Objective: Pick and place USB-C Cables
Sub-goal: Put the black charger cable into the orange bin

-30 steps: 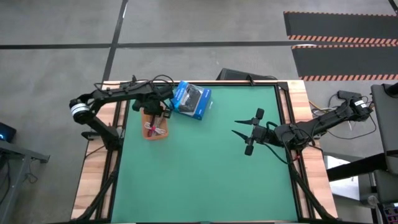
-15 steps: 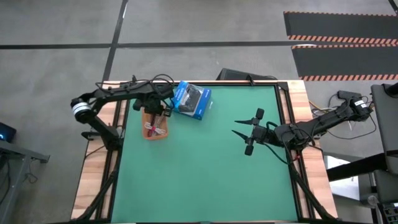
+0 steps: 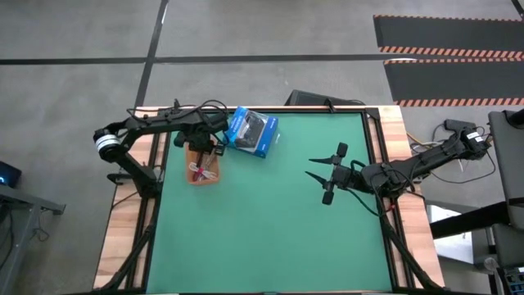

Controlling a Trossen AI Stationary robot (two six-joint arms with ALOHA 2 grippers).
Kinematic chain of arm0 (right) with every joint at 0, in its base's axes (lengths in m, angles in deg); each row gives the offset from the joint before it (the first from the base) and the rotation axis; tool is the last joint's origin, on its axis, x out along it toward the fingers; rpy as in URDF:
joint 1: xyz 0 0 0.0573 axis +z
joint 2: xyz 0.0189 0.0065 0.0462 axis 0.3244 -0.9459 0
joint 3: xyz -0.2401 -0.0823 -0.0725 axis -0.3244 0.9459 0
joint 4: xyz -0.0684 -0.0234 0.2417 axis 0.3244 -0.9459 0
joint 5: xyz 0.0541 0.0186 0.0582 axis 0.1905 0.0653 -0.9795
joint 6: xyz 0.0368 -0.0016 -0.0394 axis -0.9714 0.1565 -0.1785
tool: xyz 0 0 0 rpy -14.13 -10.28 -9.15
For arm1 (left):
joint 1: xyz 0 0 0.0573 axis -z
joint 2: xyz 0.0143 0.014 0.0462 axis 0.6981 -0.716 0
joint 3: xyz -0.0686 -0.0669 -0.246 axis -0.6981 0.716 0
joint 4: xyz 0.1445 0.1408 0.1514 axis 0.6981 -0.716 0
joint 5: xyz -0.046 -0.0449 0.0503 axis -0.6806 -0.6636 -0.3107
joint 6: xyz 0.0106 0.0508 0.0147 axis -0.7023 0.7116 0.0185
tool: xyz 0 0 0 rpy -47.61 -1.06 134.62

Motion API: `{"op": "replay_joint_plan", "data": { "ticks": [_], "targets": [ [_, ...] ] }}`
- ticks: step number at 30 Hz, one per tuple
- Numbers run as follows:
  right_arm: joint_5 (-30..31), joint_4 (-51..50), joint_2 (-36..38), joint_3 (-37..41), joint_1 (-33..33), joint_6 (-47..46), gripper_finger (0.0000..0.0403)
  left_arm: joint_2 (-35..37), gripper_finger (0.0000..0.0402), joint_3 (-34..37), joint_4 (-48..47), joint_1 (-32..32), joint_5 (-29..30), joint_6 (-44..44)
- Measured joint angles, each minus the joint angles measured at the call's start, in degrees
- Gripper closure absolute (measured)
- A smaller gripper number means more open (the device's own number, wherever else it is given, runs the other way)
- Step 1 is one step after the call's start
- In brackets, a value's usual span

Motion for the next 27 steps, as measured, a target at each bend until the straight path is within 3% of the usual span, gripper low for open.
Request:
{"op": "replay_joint_plan", "data": {
  "ticks": [27],
  "targets": [
    [-0.3, 0.0, 0.0, 0.0, 0.0, 0.0, 0.0232, 0.0, 0.0343, 0.6, -0.6, 0.0, -0.4, 0.1]
  ]
}}
